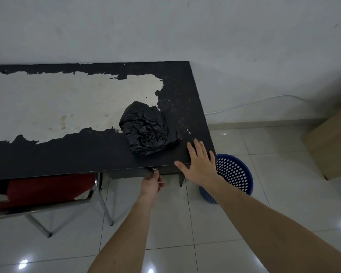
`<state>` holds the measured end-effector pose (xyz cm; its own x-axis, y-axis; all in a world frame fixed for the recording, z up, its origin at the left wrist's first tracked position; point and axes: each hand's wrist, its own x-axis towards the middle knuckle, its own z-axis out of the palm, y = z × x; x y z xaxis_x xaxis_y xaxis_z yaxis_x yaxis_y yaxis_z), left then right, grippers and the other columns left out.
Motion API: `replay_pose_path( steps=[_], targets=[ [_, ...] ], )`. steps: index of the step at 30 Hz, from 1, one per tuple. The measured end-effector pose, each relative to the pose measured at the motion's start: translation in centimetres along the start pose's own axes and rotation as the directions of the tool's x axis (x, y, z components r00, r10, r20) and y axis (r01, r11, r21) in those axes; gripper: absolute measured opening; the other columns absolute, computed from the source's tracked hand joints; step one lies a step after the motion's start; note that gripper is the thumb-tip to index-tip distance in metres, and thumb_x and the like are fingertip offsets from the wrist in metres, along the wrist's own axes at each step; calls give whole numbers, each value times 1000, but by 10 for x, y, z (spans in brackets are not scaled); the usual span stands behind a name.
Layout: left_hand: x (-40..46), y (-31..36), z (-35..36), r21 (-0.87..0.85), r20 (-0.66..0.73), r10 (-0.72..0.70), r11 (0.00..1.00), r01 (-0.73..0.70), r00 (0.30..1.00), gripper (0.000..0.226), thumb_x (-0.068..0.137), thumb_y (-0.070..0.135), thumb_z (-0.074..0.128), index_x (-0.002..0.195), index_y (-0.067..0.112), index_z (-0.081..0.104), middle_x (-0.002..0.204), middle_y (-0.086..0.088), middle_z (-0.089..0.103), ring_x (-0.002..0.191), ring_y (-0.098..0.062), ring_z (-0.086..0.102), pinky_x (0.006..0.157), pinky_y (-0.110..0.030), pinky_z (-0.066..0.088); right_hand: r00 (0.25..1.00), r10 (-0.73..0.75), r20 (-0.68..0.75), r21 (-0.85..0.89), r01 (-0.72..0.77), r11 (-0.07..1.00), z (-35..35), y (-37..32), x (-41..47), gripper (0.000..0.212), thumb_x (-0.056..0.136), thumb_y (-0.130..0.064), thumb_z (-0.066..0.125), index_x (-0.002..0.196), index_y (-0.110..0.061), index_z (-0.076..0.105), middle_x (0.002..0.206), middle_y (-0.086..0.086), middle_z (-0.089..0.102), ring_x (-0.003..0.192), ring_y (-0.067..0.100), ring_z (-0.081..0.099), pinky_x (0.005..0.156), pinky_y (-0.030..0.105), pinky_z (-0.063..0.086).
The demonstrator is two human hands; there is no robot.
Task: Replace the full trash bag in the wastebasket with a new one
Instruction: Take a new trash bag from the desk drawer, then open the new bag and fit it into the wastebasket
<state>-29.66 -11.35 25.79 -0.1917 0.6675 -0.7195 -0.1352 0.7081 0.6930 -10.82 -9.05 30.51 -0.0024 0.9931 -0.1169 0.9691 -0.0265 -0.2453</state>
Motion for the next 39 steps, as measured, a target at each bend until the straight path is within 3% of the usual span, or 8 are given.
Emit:
replay_pose_path(
  steps=[9, 13, 18, 24, 27, 30, 33, 39],
  targets=[
    [-21, -9, -18, 127, 81, -20, 992, 10, 996, 23, 98, 40, 60, 110, 20, 62, 104, 0, 68, 78, -17, 68, 66, -28, 47, 960, 265, -89, 388, -212, 897, -41, -53, 20, 111, 70, -95, 32, 154, -22, 19, 153, 10, 33, 140, 30, 32, 110, 58, 24],
    [-61, -21, -42, 199, 94, 9, 980, -28, 996, 15, 101, 27, 55, 111, 19, 63, 105, -4, 67, 75, -14, 68, 70, -28, 49, 927, 322, 189, 562, -372, 739, -63, -96, 54, 125, 69, -82, 61, 158, -23, -3, 162, 10, 16, 147, 34, 17, 115, 57, 18],
    [-105, 23, -68, 197, 118, 264, 939, -283, 957, 11, 98, 31, 62, 104, 22, 67, 91, -1, 69, 79, -16, 68, 72, -23, 49, 878, 401, 263, 483, -479, 732, -75, -106, 47, 53, 84, -48, 69, 127, -19, 56, 123, 4, 60, 121, 29, 51, 109, 52, 30],
    [-148, 108, -87, 733, 255, 694, 315, -603, 673, 88, 77, 43, 80, 151, 38, 34, 152, 1, 24, 136, -24, 21, 108, -45, 28, 862, 281, 421, 808, -497, 316, -126, -121, -22, 17, 86, -22, 73, 98, -11, 72, 103, 9, 74, 90, 20, 70, 82, 33, 59],
    [-176, 136, -95, 772, 244, 734, 249, -585, 634, 66, 79, 35, 80, 139, 35, 52, 152, -8, 27, 138, -37, 21, 105, -59, 32, 832, 194, 520, 784, -555, 278, -164, -131, -57, 28, 87, -28, 74, 105, -8, 69, 103, 9, 73, 87, 19, 71, 77, 34, 61],
    [-192, 170, -112, 664, 233, 787, 301, -685, 571, 25, 87, 14, 74, 111, 14, 67, 130, -13, 47, 119, -38, 45, 101, -49, 42, 825, 131, 549, 769, -560, 308, -209, -140, -77, 71, 78, -62, 73, 122, -7, 64, 120, 6, 69, 103, 23, 68, 90, 38, 56],
    [-206, 208, -129, 494, 253, 683, 518, -698, 685, 12, 100, 25, 58, 105, 14, 63, 109, -5, 58, 102, -23, 59, 91, -38, 48, 900, 233, 368, 675, -431, 598, -243, -141, -89, 106, 62, -93, 53, 145, -28, 40, 154, 5, 32, 141, 34, 32, 116, 54, 27],
    [-229, 256, -146, 94, 407, 330, 912, -399, 852, 25, 105, 35, 50, 115, 20, 66, 110, -3, 75, 98, -21, 73, 71, -38, 62, 989, -44, 139, 880, -103, 464, -256, -146, -100, 124, 62, -50, 91, 152, -44, 7, 144, -12, 43, 134, 11, 43, 113, 40, 37]
  ],
)
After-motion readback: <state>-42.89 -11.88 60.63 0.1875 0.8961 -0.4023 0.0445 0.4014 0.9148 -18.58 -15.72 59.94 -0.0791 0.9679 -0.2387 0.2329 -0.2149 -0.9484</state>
